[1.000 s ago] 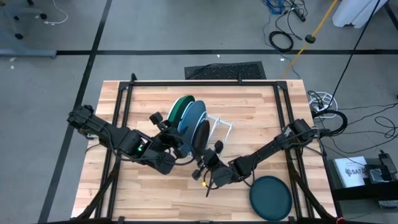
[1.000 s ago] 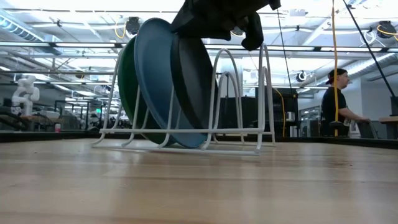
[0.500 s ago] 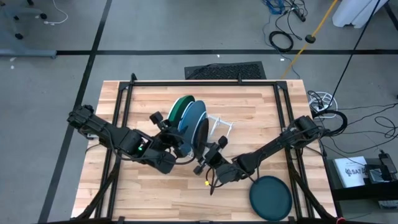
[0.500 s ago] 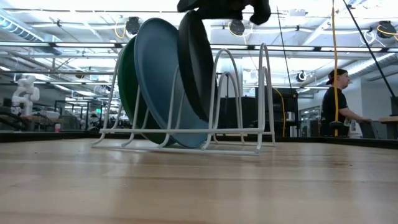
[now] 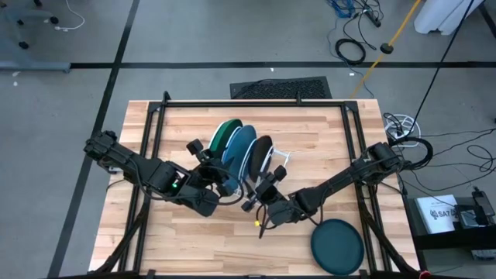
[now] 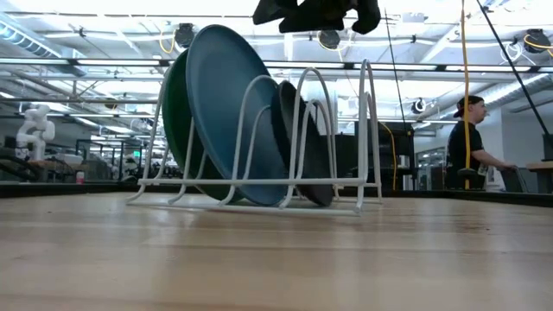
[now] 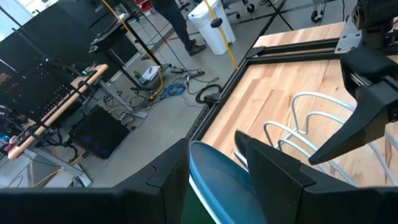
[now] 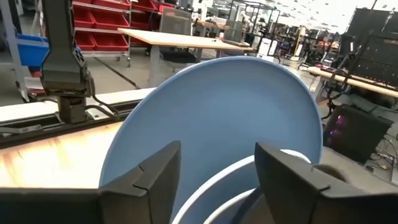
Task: Sort dishes
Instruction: Put the dark blue plate in the dish rack
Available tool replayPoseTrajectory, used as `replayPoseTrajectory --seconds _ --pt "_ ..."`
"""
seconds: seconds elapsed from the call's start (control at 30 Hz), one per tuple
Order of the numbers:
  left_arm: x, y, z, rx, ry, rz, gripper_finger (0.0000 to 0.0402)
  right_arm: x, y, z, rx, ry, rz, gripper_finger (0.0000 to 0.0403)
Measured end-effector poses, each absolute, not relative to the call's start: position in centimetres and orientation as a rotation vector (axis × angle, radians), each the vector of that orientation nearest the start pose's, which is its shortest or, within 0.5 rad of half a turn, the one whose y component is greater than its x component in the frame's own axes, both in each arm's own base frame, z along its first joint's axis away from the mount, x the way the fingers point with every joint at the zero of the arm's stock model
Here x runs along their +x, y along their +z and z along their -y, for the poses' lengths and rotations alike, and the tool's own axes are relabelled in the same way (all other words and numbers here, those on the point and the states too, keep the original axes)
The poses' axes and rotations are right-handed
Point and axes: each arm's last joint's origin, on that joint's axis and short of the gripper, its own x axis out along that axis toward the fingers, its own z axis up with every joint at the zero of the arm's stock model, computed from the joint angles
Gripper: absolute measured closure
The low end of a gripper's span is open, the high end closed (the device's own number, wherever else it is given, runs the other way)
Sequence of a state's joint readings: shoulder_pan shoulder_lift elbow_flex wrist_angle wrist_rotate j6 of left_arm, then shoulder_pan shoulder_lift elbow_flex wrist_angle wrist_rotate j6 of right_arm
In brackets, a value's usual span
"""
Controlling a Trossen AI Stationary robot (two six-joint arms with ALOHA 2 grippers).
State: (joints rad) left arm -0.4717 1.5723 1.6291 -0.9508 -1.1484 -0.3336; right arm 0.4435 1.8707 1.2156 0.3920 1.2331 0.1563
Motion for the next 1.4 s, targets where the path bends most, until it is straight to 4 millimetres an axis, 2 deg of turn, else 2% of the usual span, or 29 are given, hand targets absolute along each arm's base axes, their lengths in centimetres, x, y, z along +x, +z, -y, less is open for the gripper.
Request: replayPoseTrajectory --seconds 0.17,0.3,0.57,0.7,0.93,1.03,1.13,1.27,1.4 --pt "29.0 37.9 11.8 0.344 0.716 -0.504 0.0233 37.4 24.1 -14.9 -0.093 -0.784 -0.130 0.0179" --pt "29.0 38.0 11.9 0.333 0.716 -0.494 0.0233 36.7 25.3 -15.4 -0.163 -0.759 -0.145 0.0173" --pt "29.2 38.0 11.6 0.354 0.720 -0.502 0.0233 34.6 28.4 -16.2 -0.293 -0.784 -0.161 0.0186" --pt "29.1 38.0 11.6 0.361 0.716 -0.505 0.0233 33.1 29.7 -17.2 -0.367 -0.770 -0.179 0.0193" --pt "29.3 37.8 11.6 0.344 0.640 -0.554 0.0233 29.7 30.5 -19.1 -0.460 -0.660 -0.242 0.0212" --pt "29.5 37.7 11.3 0.311 0.586 -0.589 0.0233 27.1 31.2 -19.1 -0.392 -0.570 -0.263 0.0224" --pt "29.7 37.7 11.0 0.276 0.575 -0.590 0.0233 24.6 31.8 -18.0 -0.211 -0.425 -0.337 0.0235" --pt "29.8 37.6 11.2 0.246 0.583 -0.580 0.0233 22.2 31.7 -17.0 0.023 -0.283 -0.529 0.0241" --pt "29.8 37.6 11.1 0.242 0.585 -0.579 0.0233 20.9 30.4 -17.5 0.164 -0.152 -0.785 0.0243"
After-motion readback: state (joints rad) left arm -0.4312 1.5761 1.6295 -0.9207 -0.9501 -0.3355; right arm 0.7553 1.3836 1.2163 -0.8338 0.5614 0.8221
